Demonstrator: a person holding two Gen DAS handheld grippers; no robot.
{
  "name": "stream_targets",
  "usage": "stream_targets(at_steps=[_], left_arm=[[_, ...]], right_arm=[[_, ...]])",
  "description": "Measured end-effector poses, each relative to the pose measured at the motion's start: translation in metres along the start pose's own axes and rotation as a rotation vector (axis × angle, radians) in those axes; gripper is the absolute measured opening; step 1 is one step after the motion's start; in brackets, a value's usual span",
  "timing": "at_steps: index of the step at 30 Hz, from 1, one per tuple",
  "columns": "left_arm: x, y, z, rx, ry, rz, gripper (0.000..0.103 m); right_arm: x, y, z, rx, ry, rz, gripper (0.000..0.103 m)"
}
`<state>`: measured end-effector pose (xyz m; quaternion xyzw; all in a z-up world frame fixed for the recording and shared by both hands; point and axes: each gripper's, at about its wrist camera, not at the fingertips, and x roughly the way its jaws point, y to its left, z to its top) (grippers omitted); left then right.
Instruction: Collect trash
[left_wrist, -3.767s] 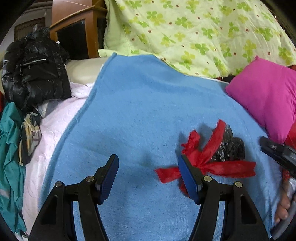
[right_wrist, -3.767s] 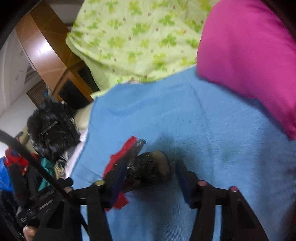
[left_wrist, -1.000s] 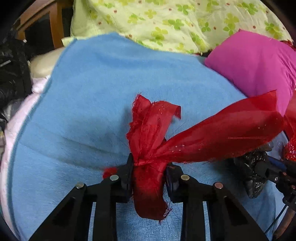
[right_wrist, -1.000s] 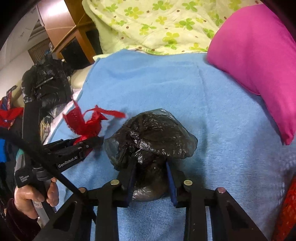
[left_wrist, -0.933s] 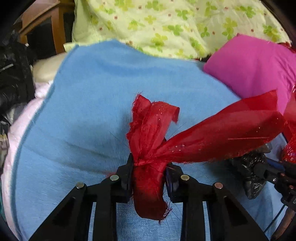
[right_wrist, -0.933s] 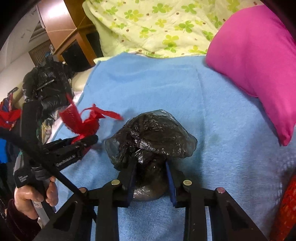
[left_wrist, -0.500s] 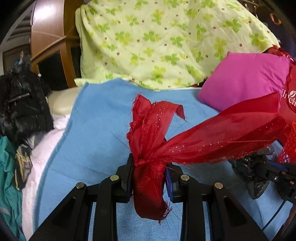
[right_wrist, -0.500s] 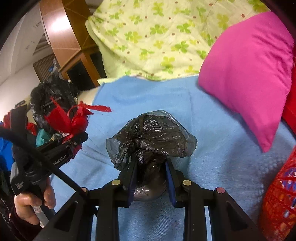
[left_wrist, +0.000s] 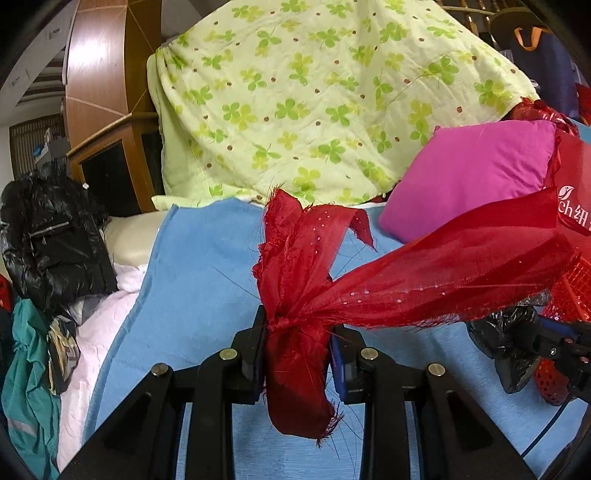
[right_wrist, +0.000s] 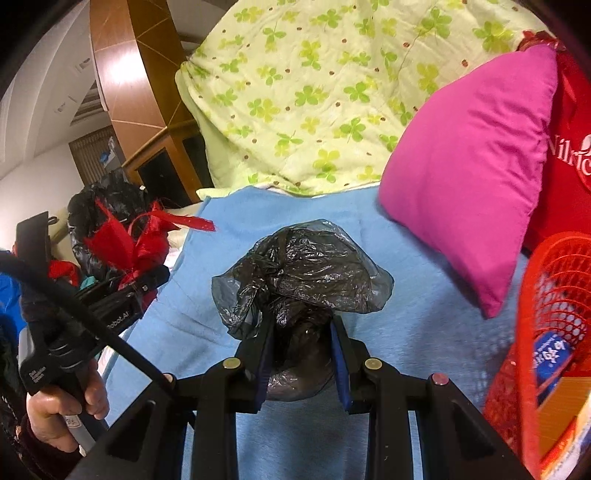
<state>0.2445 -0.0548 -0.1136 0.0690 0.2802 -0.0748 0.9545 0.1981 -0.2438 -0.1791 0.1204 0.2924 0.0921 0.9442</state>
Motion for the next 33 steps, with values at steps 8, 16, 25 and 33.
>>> stream_targets(at_steps=[8,16,25,33], left_arm=[[-0.015,-0.021,0.007,0.026,-0.032,-0.015,0.031],[-0.025,-0.045,0.012,0.047,-0.055,-0.035,0.031],[-0.014,-0.061,0.002,0.084,-0.019,-0.031,0.031],[0.055,-0.009,-0.049,-0.052,0.215,0.071,0.031]], right_arm=[[-0.030,-0.009,0.001,-0.007,-0.064,-0.021,0.031],[-0.058,-0.022,0.000,-0.015,-0.107,-0.042,0.031],[-0.061,-0.025,-0.001,-0.018,-0.087,-0.029,0.031],[0.011,-0.008,-0.023,0.021,0.070,-0.048,0.031]])
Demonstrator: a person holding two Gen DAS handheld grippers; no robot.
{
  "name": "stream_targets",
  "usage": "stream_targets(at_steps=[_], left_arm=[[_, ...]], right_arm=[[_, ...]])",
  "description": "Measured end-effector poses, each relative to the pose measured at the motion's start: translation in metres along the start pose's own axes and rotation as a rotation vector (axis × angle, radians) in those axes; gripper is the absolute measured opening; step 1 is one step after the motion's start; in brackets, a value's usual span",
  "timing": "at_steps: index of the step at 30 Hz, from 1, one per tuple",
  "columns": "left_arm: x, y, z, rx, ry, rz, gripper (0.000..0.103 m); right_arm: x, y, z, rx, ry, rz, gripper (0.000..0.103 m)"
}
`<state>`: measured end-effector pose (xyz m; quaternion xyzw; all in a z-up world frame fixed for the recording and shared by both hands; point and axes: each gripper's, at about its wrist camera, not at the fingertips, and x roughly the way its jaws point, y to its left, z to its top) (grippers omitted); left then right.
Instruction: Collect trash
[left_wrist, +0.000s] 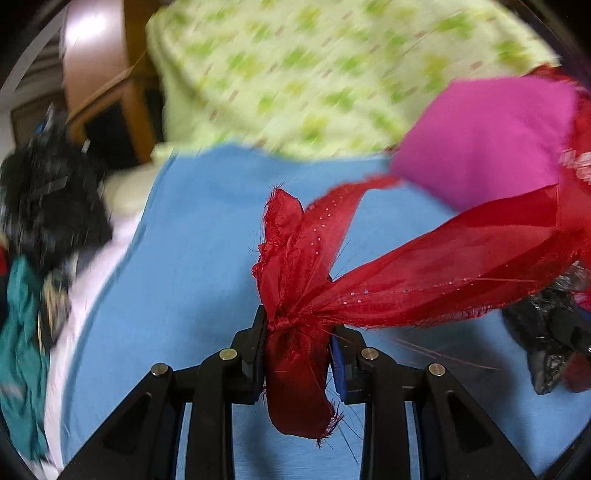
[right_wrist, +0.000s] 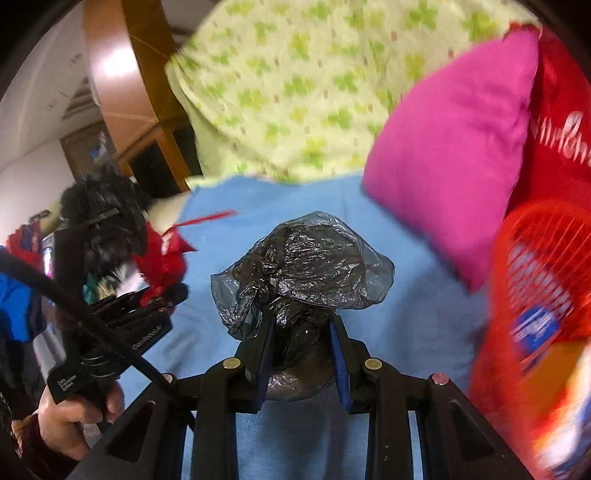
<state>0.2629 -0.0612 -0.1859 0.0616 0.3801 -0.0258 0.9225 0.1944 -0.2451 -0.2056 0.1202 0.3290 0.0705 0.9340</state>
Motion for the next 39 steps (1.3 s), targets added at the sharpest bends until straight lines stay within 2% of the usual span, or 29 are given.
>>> stream_targets(at_steps=[1,4,6,7,9,10,11,15,18,21,22,24,26,29,31,39], left_arm=[[0.020,0.010,-0.009,-0.042,0.058,0.008,0.031],[0.057,0.030,-0.029,-0.119,0.154,0.017,0.031],[0.070,0.037,-0.038,-0.120,0.170,0.048,0.032],[0.069,0.041,-0.041,-0.124,0.129,0.034,0.034],[0.067,0.041,-0.041,-0.120,0.122,0.002,0.047],[0.063,0.040,-0.042,-0.106,0.119,-0.015,0.064],[0.060,0.041,-0.044,-0.099,0.112,-0.006,0.075],[0.045,0.053,-0.046,-0.089,0.097,0.019,0.076],[0.031,0.081,-0.049,-0.132,0.088,0.052,0.076],[0.031,0.103,-0.048,-0.158,0.094,0.084,0.083],[0.033,0.113,-0.052,-0.168,0.105,0.098,0.084],[0.042,0.121,-0.055,-0.182,0.152,0.067,0.086],[0.055,0.124,-0.063,-0.181,0.208,0.072,0.090],[0.060,0.127,-0.067,-0.198,0.148,0.127,0.103],[0.064,0.127,-0.073,-0.221,0.098,0.142,0.103],[0.057,0.128,-0.079,-0.249,0.095,0.119,0.103]], right_arm=[[0.016,0.001,-0.004,0.013,0.031,-0.013,0.031],[0.064,-0.004,-0.018,0.067,0.088,-0.057,0.031],[0.083,-0.008,-0.023,0.073,0.073,-0.078,0.031],[0.086,-0.007,-0.024,0.067,0.041,-0.079,0.034],[0.089,-0.006,-0.024,0.062,0.005,-0.083,0.046],[0.092,-0.007,-0.025,0.078,0.008,-0.078,0.071],[0.094,-0.009,-0.026,0.099,0.022,-0.073,0.077],[0.102,-0.008,-0.034,0.093,0.025,-0.077,0.078],[0.105,0.000,-0.038,0.052,0.029,-0.107,0.080],[0.116,0.012,-0.041,-0.029,0.067,-0.163,0.087],[0.119,0.020,-0.044,-0.079,0.084,-0.191,0.093],[0.124,0.032,-0.049,-0.161,0.122,-0.226,0.103],[0.128,0.039,-0.052,-0.210,0.133,-0.255,0.103],[0.129,0.035,-0.051,-0.191,0.135,-0.240,0.103],[0.130,0.037,-0.051,-0.207,0.134,-0.257,0.103],[0.129,0.039,-0.053,-0.207,0.127,-0.257,0.103]])
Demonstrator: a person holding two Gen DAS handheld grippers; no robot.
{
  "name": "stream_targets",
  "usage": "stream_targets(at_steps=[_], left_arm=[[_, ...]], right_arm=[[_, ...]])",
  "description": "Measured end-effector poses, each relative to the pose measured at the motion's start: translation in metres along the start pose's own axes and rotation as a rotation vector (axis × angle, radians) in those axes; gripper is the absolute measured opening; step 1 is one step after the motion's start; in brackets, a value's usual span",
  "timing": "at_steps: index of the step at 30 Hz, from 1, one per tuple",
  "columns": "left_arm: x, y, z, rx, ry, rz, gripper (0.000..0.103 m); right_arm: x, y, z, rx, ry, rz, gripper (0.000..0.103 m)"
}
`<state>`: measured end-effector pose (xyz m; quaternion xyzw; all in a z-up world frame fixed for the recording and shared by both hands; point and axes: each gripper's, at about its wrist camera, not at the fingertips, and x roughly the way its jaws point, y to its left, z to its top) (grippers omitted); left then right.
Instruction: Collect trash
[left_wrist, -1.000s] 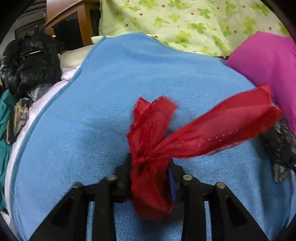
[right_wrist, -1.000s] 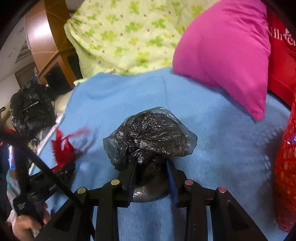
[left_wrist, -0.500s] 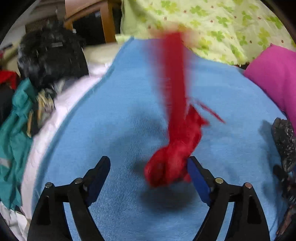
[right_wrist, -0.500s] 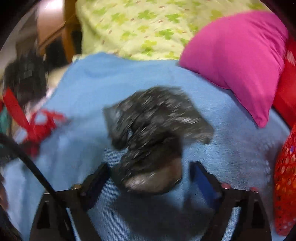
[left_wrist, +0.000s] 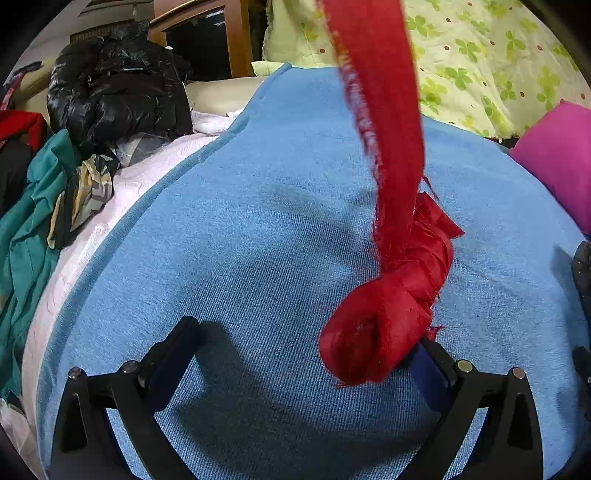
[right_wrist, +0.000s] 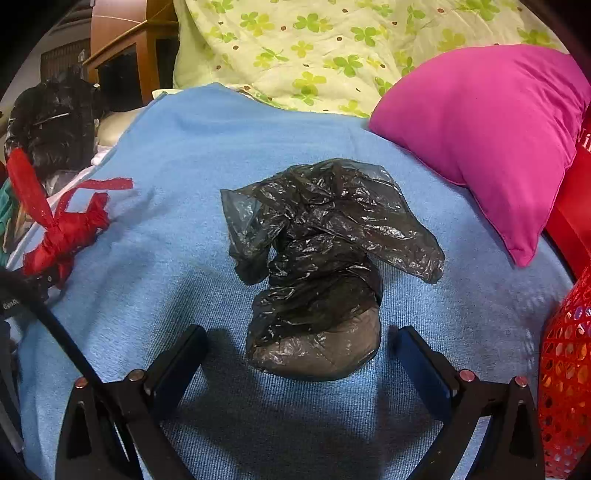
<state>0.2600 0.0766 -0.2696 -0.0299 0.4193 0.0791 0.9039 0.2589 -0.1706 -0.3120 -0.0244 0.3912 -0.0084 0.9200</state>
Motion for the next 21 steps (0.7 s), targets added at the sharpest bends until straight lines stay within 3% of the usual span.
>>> stream_targets(at_steps=[21], left_arm=[[0.0050,-0.0017,0.0039,0.001,-0.001,-0.004,0.103]], right_arm=[[-0.0001,-0.0002,-0.0011,0.002,-0.001,0.003,0.103]])
